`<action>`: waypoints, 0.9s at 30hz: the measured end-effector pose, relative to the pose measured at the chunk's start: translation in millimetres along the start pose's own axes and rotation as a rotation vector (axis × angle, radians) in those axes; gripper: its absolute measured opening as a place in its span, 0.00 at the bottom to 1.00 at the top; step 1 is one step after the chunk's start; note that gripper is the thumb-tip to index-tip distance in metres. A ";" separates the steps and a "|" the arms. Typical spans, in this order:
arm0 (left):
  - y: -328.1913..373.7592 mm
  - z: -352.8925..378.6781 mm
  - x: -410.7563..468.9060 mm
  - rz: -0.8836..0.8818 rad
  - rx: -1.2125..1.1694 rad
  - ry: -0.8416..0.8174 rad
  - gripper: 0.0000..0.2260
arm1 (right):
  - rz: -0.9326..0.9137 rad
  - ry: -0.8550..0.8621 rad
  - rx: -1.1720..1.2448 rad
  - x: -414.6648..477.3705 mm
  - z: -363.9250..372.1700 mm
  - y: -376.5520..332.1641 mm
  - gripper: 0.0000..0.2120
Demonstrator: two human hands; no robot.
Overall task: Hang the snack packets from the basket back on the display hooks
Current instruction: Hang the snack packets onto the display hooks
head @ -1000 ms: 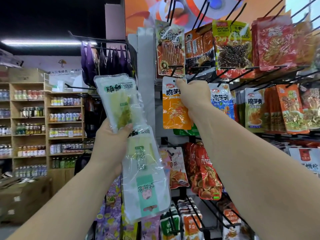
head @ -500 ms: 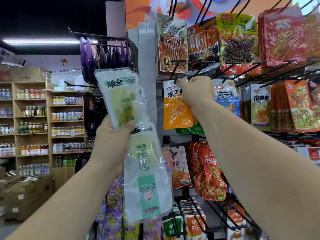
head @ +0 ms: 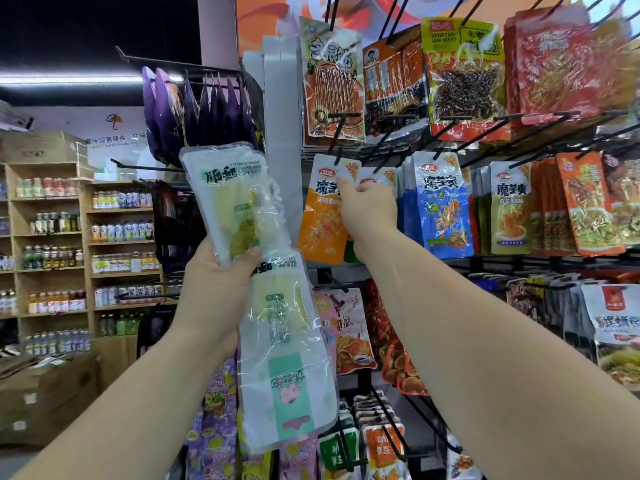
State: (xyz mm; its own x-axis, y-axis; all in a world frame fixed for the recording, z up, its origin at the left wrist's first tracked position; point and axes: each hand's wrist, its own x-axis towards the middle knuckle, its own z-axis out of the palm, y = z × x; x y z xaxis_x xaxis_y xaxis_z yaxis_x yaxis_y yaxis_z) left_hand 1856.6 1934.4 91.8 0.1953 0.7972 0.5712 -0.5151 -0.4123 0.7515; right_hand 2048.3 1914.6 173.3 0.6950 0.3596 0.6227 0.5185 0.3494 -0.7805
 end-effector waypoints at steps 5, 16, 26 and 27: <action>-2.6 -4.6 2.0 -0.014 0.012 0.009 0.10 | 0.059 0.006 0.115 5.7 6.9 -4.8 0.24; -7.7 -17.7 2.0 -0.035 0.033 0.027 0.11 | -0.046 0.017 0.093 9.8 -1.5 -1.0 0.28; -11.1 -10.5 -0.1 -0.052 0.019 0.005 0.11 | -0.087 0.056 -0.176 21.6 -2.9 -7.2 0.27; -11.1 -9.9 -0.2 -0.054 0.018 0.004 0.11 | -0.079 0.061 -0.201 22.9 -0.9 -6.0 0.26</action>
State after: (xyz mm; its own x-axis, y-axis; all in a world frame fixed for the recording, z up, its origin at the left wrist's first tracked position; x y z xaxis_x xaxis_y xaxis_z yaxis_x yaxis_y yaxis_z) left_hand 1854.0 1943.2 80.0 0.2186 0.8204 0.5284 -0.4886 -0.3767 0.7870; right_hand 2061.5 1919.9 192.1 0.6739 0.2825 0.6827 0.6572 0.1930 -0.7286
